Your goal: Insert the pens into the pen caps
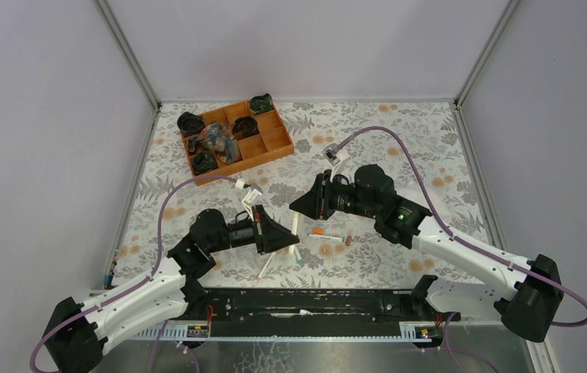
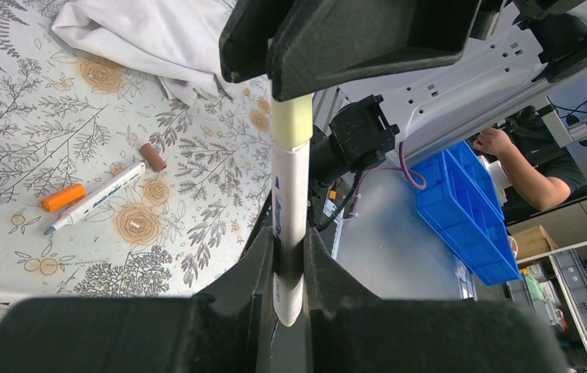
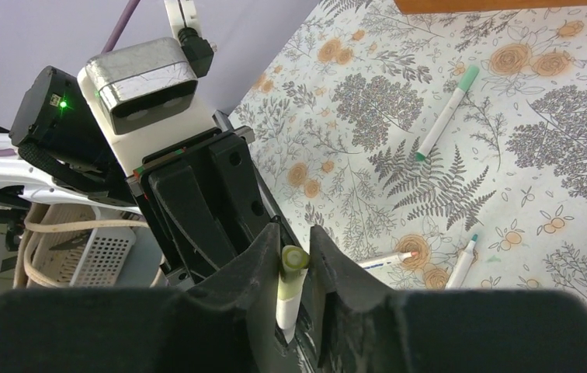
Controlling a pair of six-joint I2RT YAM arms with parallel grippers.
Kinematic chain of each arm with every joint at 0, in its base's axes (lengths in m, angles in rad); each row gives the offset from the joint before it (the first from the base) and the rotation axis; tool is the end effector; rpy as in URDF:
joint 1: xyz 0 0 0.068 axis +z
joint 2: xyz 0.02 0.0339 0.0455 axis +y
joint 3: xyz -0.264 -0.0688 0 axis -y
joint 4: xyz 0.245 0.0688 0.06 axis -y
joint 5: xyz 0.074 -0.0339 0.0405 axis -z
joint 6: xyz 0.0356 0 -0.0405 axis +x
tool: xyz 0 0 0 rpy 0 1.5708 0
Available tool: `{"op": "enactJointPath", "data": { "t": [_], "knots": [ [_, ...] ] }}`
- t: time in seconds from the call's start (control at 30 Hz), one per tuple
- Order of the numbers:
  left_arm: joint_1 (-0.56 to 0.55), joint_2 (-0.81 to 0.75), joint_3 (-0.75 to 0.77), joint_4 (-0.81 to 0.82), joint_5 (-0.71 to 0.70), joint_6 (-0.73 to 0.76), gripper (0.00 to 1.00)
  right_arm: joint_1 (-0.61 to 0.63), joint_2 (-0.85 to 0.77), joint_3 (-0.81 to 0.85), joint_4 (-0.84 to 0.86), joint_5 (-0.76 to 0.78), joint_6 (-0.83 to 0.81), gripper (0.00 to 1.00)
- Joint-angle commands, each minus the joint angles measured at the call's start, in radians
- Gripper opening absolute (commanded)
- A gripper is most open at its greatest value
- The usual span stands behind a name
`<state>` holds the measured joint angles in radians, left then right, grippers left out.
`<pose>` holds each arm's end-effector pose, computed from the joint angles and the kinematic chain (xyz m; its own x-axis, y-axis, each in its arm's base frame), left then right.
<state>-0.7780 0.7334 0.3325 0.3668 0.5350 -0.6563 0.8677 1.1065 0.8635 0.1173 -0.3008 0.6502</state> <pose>0.1136 -0.1375 0.2463 -0.6091 -0.1367 -0.7812 0.7511 0.2168 -0.6236 0.1608 0.2061 0.3353 -0.6206 0.1620 -0.7672 -0.6821 0.3710 0.6301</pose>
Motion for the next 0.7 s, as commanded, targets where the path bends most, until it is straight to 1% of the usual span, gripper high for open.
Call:
{"op": "enactJointPath", "data": {
  "t": [0.0, 0.1, 0.23, 0.5, 0.67],
  "knots": [
    [0.003, -0.012, 0.035, 0.054, 0.012, -0.003, 0.00, -0.005, 0.014, -0.002, 0.049, -0.042, 0.002, 0.22],
    [0.002, -0.015, 0.045, 0.041, -0.016, -0.001, 0.00, -0.004, 0.022, -0.007, 0.048, -0.092, 0.004, 0.12],
    [0.002, -0.002, 0.080, -0.030, -0.074, 0.015, 0.00, -0.004, 0.029, -0.023, 0.032, -0.136, 0.012, 0.01],
    [0.003, 0.013, 0.123, -0.116, -0.191, 0.038, 0.00, -0.003, 0.007, -0.090, 0.001, -0.085, 0.096, 0.00],
    [0.002, 0.032, 0.131, -0.092, -0.178, 0.038, 0.00, 0.005, -0.013, -0.118, 0.007, -0.093, 0.108, 0.00]
  ]
}}
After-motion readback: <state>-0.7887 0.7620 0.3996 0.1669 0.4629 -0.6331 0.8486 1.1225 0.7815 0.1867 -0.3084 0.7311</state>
